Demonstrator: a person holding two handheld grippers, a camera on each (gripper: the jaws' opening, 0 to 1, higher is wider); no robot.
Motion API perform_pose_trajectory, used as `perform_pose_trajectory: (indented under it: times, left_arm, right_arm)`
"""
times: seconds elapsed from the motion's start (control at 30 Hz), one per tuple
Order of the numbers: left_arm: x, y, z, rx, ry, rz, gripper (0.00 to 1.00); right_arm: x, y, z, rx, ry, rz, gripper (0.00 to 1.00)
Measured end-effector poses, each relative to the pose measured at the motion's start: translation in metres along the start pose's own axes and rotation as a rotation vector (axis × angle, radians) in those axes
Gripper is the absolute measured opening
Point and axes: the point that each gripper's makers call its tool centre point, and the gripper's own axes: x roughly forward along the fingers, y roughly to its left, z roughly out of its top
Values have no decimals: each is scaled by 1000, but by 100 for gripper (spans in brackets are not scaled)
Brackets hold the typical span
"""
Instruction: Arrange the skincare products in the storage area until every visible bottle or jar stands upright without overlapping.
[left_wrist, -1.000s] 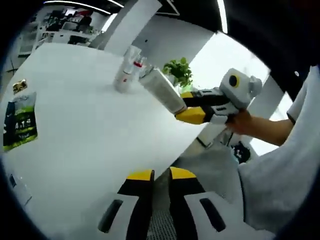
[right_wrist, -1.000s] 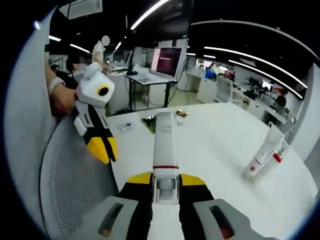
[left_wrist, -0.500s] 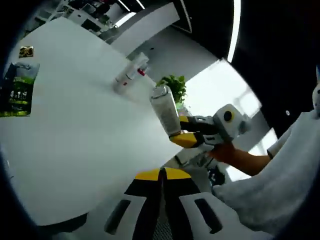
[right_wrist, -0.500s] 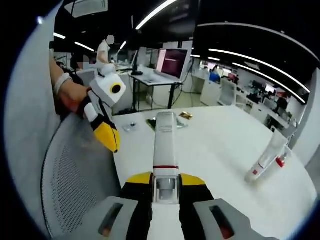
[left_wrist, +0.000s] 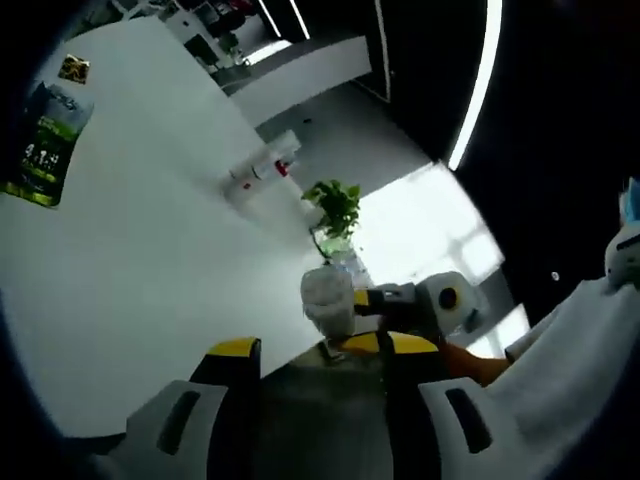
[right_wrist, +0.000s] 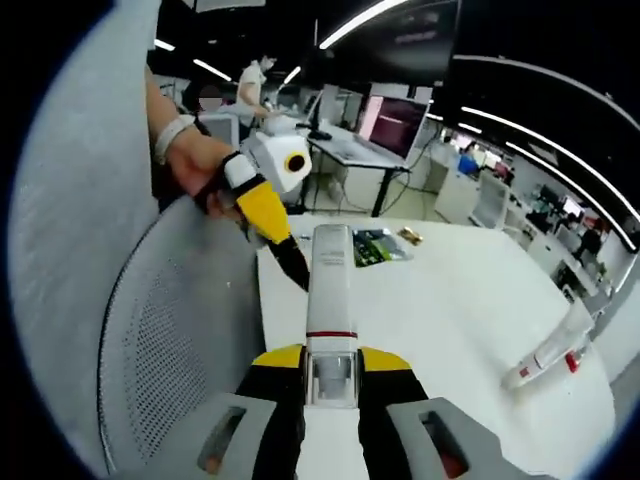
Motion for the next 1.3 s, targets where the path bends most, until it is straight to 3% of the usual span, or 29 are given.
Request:
perform_pose_trajectory:
  times: [0.2, 0.3, 0.5, 0.67, 0.77, 0.87, 0.9, 1.0, 1.13, 1.3]
  left_arm:
    - [-1, -3, 1, -38, -10, -30, 35]
    - [0, -7, -9, -43, 49, -52, 20]
    - [-2, -2, -14, -48, 86, -29, 19]
    - [-6, -1, -8, -30, 54, -17, 18]
    - [-10, 2, 1, -26, 14, -5, 18]
    - [-11, 6, 6, -35, -20, 15, 18]
    - [-12, 7, 8, -41, -26, 18, 18]
    - [-15, 13, 13, -38, -57, 45, 18]
    - [-21, 19, 24, -58, -117, 63, 18]
    - [-30, 20, 39, -82, -202, 61, 18]
  right_arm:
    - [6, 20, 6, -72, 2, 93, 13]
    - [9, 23, 8, -91, 7, 113, 13]
    - [9, 21, 3, -122, 31, 124, 14]
    - [16, 19, 5, -109, 36, 110, 15]
    - [21, 14, 8, 23, 26, 80, 16]
    - [23, 6, 8, 91, 16, 46, 18]
    - [24, 4, 10, 183, 1, 42, 19]
    - [24, -1, 9, 324, -23, 30, 21]
    - [23, -9, 8, 653, -128, 26, 30]
    - [26, 0, -7, 1098, -134, 93, 46]
